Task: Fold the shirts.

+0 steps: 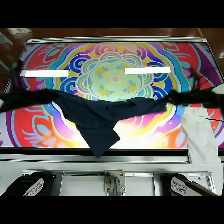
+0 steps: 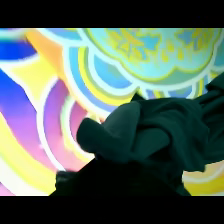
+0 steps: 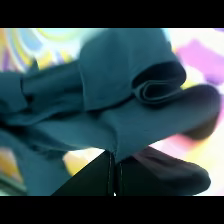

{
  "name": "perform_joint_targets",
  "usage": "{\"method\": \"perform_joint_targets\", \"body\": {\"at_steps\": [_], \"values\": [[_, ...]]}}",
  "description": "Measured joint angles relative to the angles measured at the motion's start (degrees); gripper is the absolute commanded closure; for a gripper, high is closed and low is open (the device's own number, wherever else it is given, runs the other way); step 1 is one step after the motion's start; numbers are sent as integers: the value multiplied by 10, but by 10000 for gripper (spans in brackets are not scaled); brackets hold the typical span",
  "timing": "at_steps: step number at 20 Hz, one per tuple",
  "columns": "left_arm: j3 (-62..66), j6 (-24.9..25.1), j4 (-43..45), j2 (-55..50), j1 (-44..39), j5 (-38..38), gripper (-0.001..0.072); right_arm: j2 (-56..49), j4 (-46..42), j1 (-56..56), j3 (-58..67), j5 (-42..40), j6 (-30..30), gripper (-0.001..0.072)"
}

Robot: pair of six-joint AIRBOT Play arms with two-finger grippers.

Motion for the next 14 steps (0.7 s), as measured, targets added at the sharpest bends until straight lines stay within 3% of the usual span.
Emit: {"method": "perform_joint_targets", "body": {"at_steps": [4, 8, 11, 14], "values": [[183, 43, 2, 47, 47, -22, 654, 132, -1, 1, 163, -45, -11, 658], [337, 57, 2, 96, 63, -30, 654, 245, -45, 1, 261, -112, 48, 657], [392, 58, 6, 139, 66, -53, 654, 316, -116, 1, 289, -98, 118, 657], [412, 27, 35, 176, 68, -120, 654, 370, -184, 1, 300, -47, 170, 657]]}}
